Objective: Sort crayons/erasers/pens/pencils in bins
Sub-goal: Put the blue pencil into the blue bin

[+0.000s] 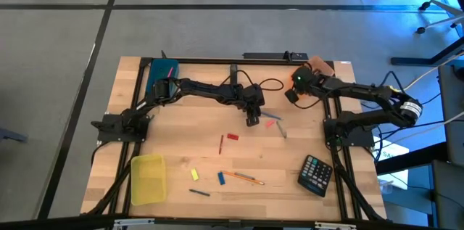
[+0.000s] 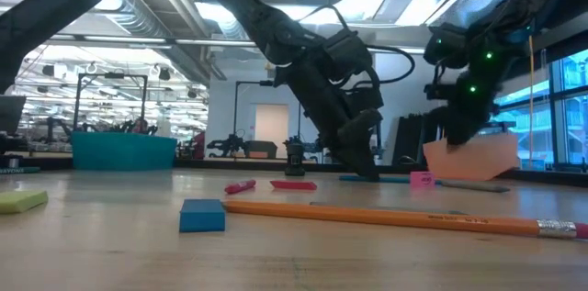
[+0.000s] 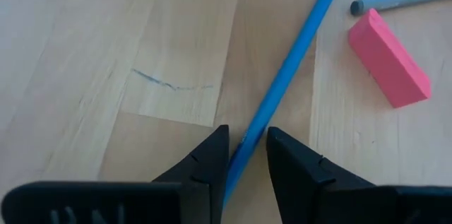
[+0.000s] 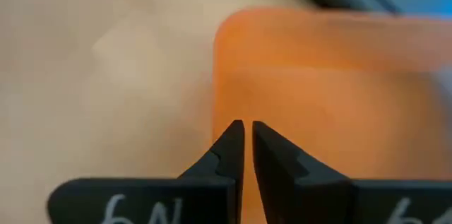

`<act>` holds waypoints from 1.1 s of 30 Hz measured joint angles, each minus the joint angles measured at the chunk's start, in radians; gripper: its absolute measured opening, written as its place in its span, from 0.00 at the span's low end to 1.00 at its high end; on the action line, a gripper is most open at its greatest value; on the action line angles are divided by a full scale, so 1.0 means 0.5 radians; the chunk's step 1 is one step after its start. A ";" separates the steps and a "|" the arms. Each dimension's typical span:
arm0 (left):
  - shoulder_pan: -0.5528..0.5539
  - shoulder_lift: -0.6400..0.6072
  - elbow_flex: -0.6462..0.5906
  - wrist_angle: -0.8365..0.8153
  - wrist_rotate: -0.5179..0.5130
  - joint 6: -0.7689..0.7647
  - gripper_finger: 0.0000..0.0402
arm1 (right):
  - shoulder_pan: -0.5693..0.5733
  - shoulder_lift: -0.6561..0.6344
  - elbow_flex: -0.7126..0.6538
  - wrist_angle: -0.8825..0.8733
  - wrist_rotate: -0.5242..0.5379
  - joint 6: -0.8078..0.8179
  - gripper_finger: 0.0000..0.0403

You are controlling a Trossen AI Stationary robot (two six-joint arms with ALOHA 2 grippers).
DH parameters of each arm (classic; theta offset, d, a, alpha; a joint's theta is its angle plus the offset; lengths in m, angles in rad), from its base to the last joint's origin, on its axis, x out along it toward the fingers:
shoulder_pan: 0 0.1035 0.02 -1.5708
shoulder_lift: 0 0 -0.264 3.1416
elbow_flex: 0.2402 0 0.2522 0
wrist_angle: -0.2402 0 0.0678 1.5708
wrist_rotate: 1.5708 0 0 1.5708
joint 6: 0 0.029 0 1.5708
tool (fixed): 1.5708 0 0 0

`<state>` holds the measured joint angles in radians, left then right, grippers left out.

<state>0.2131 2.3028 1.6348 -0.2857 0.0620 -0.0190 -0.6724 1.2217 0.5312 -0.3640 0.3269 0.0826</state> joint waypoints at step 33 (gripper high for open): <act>-0.067 -0.011 0.005 -0.167 -0.176 -0.008 0.02 | 0.593 -0.040 0.068 -0.286 0.169 0.363 0.03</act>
<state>0.1796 2.2971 1.6375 -0.3695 -0.0258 -0.0231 -0.3760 1.2016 0.5650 -0.5068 0.4116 0.2642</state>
